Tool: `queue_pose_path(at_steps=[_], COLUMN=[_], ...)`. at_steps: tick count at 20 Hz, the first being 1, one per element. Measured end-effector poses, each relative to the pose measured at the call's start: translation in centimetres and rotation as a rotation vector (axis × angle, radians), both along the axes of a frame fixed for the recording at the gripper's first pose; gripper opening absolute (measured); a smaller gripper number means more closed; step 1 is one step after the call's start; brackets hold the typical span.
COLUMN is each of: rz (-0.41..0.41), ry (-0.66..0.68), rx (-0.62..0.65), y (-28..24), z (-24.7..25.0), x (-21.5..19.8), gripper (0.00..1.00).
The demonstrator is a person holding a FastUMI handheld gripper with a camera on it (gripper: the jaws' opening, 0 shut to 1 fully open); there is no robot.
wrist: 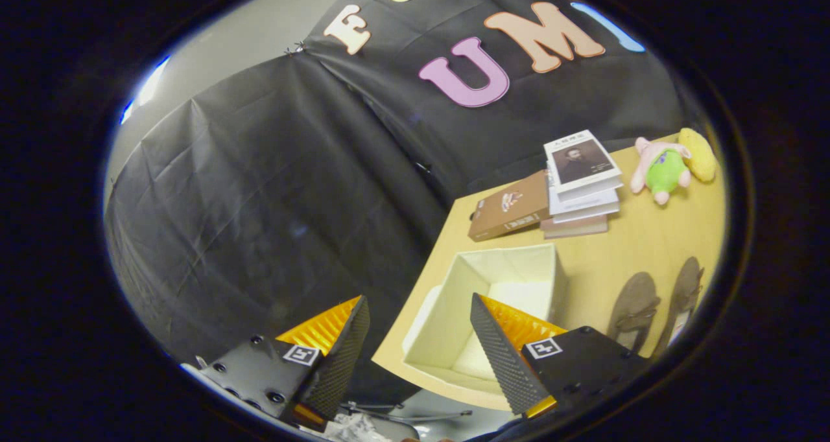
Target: Open the storage box then place both shoes into the box .Put the left shoe in first, then the right shoe, with the right side of both shoes facing outward in a uniform manner.
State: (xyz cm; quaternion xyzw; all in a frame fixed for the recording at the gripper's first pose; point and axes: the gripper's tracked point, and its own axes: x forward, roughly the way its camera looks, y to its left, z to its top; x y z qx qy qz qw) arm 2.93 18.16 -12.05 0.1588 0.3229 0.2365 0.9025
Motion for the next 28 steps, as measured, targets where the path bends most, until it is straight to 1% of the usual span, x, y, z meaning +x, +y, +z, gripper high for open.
queue_pose_path(at_steps=[4, 10, 13, 16, 21, 23, 26, 28], rz=[-0.066, -0.146, -0.177, -0.213, -0.254, -0.254, -0.224, -0.232], ry=[0.007, 0.104, 0.172, 0.246, 0.371, 0.407, 0.430, 0.448], rx=[-0.101, -0.261, -0.335, -0.367, -0.521, -0.546, -0.611, -0.626], y=[-6.2, -14.3, -17.7, -19.7, -23.9, -24.5, -25.5, -26.0], z=[-0.7, -4.5, -7.7, -11.6, -18.5, -20.3, -22.6, -23.5], x=[0.6, -0.5, -1.0, -0.9, -1.2, -1.1, -0.6, -0.4], gripper=[0.99, 0.99, 0.99, 0.99, 0.99, 0.95, 0.89, 0.74])
